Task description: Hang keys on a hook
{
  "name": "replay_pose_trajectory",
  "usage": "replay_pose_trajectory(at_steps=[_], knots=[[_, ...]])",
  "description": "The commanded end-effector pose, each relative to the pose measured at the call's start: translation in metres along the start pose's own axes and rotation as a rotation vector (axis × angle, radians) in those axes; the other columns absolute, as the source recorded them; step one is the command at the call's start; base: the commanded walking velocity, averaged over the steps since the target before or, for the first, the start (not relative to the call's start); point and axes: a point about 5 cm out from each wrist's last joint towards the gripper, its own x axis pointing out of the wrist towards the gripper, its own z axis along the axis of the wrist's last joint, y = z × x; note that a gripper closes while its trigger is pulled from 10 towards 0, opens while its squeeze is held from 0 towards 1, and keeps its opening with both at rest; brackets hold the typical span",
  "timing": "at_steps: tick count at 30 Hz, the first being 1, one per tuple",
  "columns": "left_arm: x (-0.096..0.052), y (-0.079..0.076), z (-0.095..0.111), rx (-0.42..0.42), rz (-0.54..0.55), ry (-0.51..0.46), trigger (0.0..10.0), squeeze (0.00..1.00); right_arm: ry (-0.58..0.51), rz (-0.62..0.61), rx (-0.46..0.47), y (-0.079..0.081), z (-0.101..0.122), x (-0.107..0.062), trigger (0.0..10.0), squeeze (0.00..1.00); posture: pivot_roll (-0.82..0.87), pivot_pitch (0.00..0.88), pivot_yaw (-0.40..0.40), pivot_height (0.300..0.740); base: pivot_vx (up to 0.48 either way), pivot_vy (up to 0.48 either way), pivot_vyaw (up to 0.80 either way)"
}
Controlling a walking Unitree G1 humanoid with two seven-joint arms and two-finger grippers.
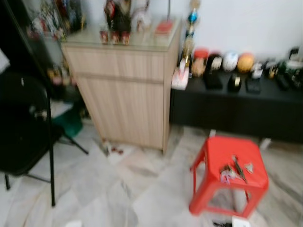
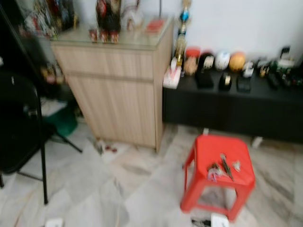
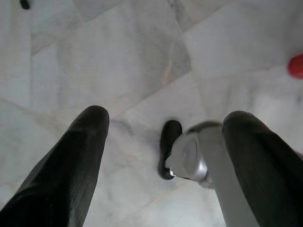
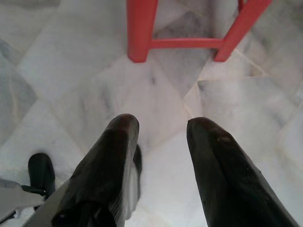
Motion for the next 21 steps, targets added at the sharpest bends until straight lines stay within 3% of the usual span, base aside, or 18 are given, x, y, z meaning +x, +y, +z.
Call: replay_pose_trajectory(at_steps=[1,8,12,17,21], knots=[[-0.003,0.013,-0.002,-0.001,0.034,0.009,10.0,0.00,-0.022,0.023,0.016,0.012,0.007,0.002,10.0,0.00,0.14,0.000,0.000,0.740,0.315,0.000,0.00],[-0.003,0.012,-0.002,-0.005,0.034,0.008,10.0,0.00,-0.019,0.011,0.016,0.004,0.007,0.002,10.0,0.00,0.14,0.000,-0.004,0.740,0.317,0.000,0.00],[-0.003,0.012,-0.002,-0.006,0.034,0.008,10.0,0.00,-0.030,0.012,0.022,0.004,0.011,0.003,10.0,0.00,0.14,0.000,-0.006,0.740,0.319,0.000,-0.80],[-0.003,0.011,-0.002,-0.010,0.034,0.006,10.0,0.00,-0.050,0.020,0.021,0.012,0.020,0.005,10.0,0.00,0.14,0.000,-0.010,0.740,0.317,0.000,-0.80],[-0.003,0.011,-0.002,-0.006,0.047,0.005,10.0,0.00,-0.064,0.031,0.019,0.022,0.020,0.005,10.0,0.00,0.14,0.000,-0.012,0.740,0.078,0.000,-0.11]])
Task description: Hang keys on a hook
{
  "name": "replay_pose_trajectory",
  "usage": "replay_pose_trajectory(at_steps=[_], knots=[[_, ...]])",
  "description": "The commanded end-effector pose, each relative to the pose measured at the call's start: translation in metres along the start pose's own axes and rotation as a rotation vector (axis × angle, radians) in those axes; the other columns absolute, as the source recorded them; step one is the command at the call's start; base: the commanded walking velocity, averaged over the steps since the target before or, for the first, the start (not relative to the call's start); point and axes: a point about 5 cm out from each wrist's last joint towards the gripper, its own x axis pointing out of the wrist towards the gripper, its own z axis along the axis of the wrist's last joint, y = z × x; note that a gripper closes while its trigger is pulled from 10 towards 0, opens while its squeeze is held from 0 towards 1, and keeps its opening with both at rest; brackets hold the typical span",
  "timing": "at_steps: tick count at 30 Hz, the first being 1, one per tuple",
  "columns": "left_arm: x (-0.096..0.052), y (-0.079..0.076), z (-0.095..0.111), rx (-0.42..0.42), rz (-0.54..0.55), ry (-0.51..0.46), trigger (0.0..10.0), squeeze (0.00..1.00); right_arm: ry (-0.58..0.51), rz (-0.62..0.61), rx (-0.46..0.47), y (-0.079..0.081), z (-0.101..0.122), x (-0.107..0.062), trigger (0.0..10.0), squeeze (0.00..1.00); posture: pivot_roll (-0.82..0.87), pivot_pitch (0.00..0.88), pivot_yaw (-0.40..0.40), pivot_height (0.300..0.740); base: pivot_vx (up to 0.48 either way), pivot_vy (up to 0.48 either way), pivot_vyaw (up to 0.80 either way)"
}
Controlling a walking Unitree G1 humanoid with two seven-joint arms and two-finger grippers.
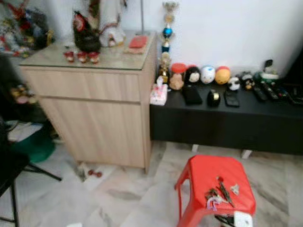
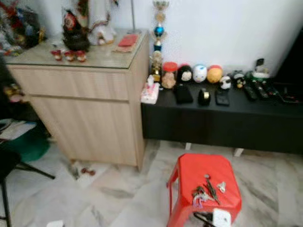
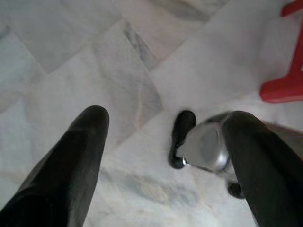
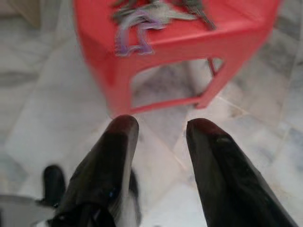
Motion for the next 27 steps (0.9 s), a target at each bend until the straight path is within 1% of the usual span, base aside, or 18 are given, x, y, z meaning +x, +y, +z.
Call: replay_pose_trajectory(at_steps=[1,5,6,8,10,11,14,15,17,18,19,20,21,23,25,27], knots=[[0.000,-0.006,-0.003,-0.014,-0.009,0.007,10.0,0.00,-0.012,-0.028,-0.006,-0.009,0.001,-0.001,10.0,0.00,0.14,0.000,-0.013,0.740,0.000,0.000,0.00],[0.000,-0.006,-0.004,-0.024,-0.009,0.005,10.0,0.00,-0.031,-0.042,0.015,-0.009,0.000,-0.002,10.0,0.00,0.14,0.000,-0.017,0.740,0.000,0.000,0.00],[0.000,-0.007,-0.004,-0.026,-0.008,0.003,10.0,0.00,-0.077,-0.064,0.009,-0.012,0.005,-0.002,10.0,0.00,0.13,0.000,-0.016,0.740,0.000,0.000,0.00],[0.000,-0.007,-0.004,-0.025,-0.007,0.002,10.0,0.00,-0.116,-0.075,0.024,-0.014,0.014,-0.001,10.0,0.00,0.13,0.000,-0.016,0.740,0.000,0.000,0.00],[0.000,-0.007,-0.003,-0.034,-0.002,-0.008,10.0,0.00,-0.183,-0.076,0.024,-0.013,0.038,0.003,10.0,0.00,0.13,0.000,-0.018,0.740,0.000,0.000,0.00],[0.000,-0.007,-0.003,-0.039,0.000,-0.013,10.0,0.00,-0.203,-0.072,0.026,-0.012,0.044,0.004,10.0,0.00,0.13,0.000,-0.018,0.740,0.000,0.000,0.00],[0.000,-0.007,-0.003,-0.045,0.003,-0.017,10.0,0.00,-0.270,-0.071,-0.014,-0.011,0.063,0.005,10.0,0.00,0.13,0.000,-0.024,0.740,0.000,0.000,0.00],[0.000,-0.007,-0.004,-0.048,0.002,-0.019,10.0,0.00,-0.317,-0.078,-0.007,-0.012,0.074,0.004,10.0,0.00,0.13,0.000,-0.025,0.740,0.000,0.000,0.00],[0.000,-0.007,-0.004,-0.048,0.001,-0.019,10.0,0.00,-0.357,-0.088,0.005,-0.014,0.083,0.003,10.0,0.00,0.13,0.000,-0.023,0.740,0.000,0.000,0.00],[0.000,-0.007,-0.004,-0.048,0.001,-0.019,10.0,0.00,-0.357,-0.088,0.005,-0.014,0.083,0.003,10.0,0.00,0.13,0.000,-0.023,0.740,0.000,0.000,0.00],[-0.001,-0.007,-0.004,-0.049,0.002,-0.021,10.0,0.00,-0.439,-0.093,0.015,-0.015,0.097,0.001,10.0,0.00,0.12,0.000,-0.021,0.740,0.000,0.000,0.00],[-0.001,-0.007,-0.004,-0.049,0.002,-0.021,10.0,0.00,-0.439,-0.093,0.015,-0.015,0.097,0.001,10.0,0.00,0.12,0.000,-0.021,0.740,0.000,0.000,0.00],[-0.001,-0.006,-0.005,-0.049,0.004,-0.019,10.0,0.00,-0.585,-0.092,0.004,-0.013,0.116,-0.006,10.0,0.00,0.11,0.000,-0.020,0.740,0.000,0.000,0.00],[-0.001,-0.005,-0.006,-0.051,0.006,-0.018,10.0,0.00,-0.681,-0.090,-0.009,-0.011,0.125,-0.012,10.0,0.00,0.11,0.000,-0.022,0.740,0.000,0.000,0.00],[-0.001,-0.005,-0.007,-0.053,0.006,-0.017,10.0,0.00,-0.719,-0.094,-0.032,-0.008,0.126,-0.016,10.0,0.00,0.11,0.000,-0.023,0.740,0.000,0.000,0.00],[-0.002,-0.005,-0.007,-0.051,0.006,-0.016,10.0,0.00,-0.725,-0.096,-0.033,-0.007,0.125,-0.017,10.0,0.00,0.11,0.000,-0.023,0.740,0.000,0.000,0.00]])
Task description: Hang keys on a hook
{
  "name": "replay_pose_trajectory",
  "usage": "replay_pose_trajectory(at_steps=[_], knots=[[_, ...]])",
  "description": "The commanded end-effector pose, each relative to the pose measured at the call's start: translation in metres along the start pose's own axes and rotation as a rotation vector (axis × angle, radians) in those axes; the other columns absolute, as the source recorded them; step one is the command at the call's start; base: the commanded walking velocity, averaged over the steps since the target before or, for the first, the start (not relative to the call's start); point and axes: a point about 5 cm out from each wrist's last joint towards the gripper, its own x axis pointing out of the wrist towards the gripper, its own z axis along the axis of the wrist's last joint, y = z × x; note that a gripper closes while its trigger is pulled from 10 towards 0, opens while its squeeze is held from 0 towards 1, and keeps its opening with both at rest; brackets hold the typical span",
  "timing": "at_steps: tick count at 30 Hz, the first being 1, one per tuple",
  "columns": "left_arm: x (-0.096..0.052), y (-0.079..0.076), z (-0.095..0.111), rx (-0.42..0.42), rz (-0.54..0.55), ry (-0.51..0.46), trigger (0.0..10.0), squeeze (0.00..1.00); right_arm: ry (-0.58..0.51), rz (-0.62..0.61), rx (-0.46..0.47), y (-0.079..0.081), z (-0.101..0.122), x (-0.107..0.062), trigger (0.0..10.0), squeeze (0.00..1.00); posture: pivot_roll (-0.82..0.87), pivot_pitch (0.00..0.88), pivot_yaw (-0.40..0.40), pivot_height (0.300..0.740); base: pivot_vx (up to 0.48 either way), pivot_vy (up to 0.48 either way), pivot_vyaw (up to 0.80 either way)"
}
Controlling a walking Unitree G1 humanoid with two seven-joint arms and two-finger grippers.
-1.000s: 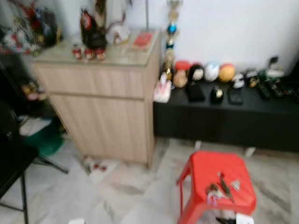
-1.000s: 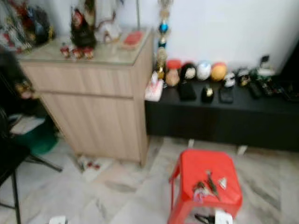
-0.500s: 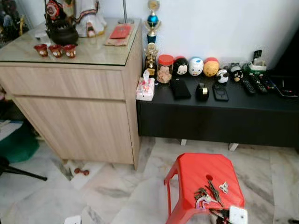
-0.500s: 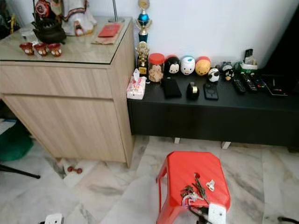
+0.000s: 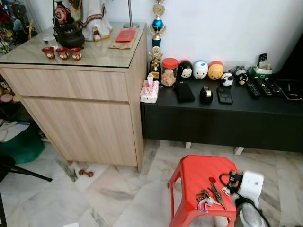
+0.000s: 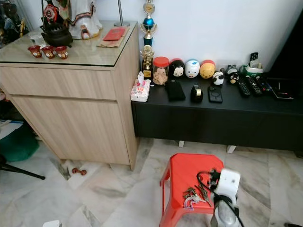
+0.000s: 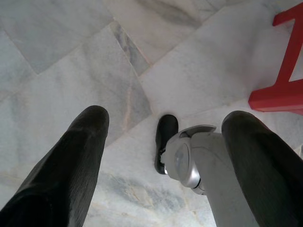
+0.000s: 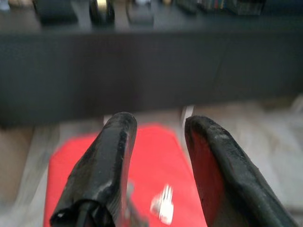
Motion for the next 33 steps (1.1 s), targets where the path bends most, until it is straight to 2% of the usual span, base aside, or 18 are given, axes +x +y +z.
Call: replay_pose_trajectory(at_steps=[1,10,26,33], knots=[[-0.002,0.002,-0.005,0.003,0.005,0.013,10.0,0.00,0.012,-0.003,0.001,0.003,-0.006,-0.006,10.0,0.00,0.11,0.000,-0.025,0.740,0.000,0.000,0.00],[-0.003,0.002,-0.008,-0.001,0.002,0.020,10.0,0.00,0.052,-0.007,-0.022,0.006,-0.004,0.001,10.0,0.00,0.12,0.000,-0.035,0.740,0.000,0.000,0.00],[-0.003,0.001,-0.009,-0.007,-0.007,0.026,10.0,0.00,0.102,0.020,0.011,0.011,-0.007,0.002,10.0,0.00,0.13,0.006,-0.039,0.644,0.000,0.000,0.00],[-0.003,0.002,-0.009,-0.016,-0.006,0.025,10.0,0.00,0.099,0.037,0.043,0.017,-0.006,0.003,10.0,0.00,0.13,0.020,-0.037,0.636,0.000,0.000,0.00]])
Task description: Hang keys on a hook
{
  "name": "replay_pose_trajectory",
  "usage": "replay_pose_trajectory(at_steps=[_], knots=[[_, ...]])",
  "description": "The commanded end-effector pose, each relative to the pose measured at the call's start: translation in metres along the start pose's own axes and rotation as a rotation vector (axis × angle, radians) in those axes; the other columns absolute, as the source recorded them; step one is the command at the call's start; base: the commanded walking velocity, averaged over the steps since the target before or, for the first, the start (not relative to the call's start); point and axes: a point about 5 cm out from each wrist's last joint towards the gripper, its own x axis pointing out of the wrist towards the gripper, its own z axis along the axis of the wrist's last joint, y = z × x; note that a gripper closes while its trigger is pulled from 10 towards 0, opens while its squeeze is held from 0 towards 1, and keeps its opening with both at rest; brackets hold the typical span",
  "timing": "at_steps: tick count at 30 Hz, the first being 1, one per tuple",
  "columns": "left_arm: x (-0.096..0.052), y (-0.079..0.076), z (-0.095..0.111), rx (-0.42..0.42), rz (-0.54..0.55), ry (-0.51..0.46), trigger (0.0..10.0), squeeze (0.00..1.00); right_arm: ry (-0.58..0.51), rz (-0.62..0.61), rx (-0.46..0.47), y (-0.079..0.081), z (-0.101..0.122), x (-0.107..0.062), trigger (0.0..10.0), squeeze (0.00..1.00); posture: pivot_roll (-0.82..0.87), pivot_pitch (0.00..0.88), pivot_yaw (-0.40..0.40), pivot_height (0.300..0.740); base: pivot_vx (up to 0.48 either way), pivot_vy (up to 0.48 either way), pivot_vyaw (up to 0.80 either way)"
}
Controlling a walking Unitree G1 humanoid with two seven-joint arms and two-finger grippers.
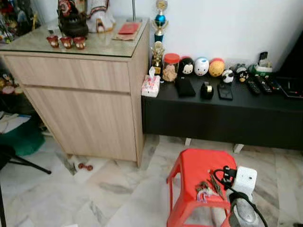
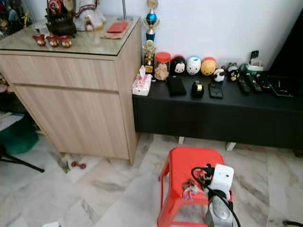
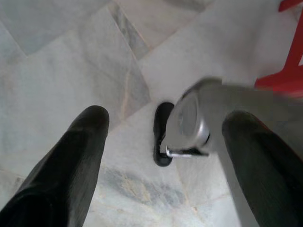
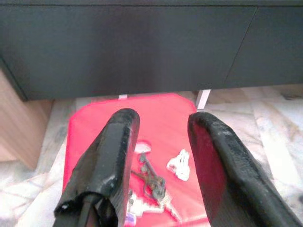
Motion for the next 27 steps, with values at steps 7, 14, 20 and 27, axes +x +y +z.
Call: replay_pose_trajectory(at_steps=[7,14,20,27], knots=[[-0.002,0.005,0.006,0.032,0.075,-0.087,10.0,0.00,0.016,0.004,0.019,0.002,0.002,0.003,10.0,0.00,0.14,0.028,-0.044,0.636,0.000,0.000,0.00],[0.009,-0.002,0.090,0.166,0.085,-0.365,10.0,0.00,0.029,0.011,0.019,0.003,0.000,0.003,10.0,0.00,0.14,0.025,-0.042,0.636,0.000,0.000,0.00],[0.001,-0.015,0.157,0.192,0.026,-0.656,10.0,0.00,0.029,0.015,0.031,0.005,0.000,0.003,10.0,0.00,0.14,0.024,-0.044,0.636,0.000,0.000,0.00],[-0.008,-0.028,0.182,0.212,-0.037,-0.791,10.0,0.00,0.037,0.017,0.027,0.003,-0.002,0.003,10.0,0.00,0.15,0.033,-0.053,0.636,0.000,0.000,0.00]])
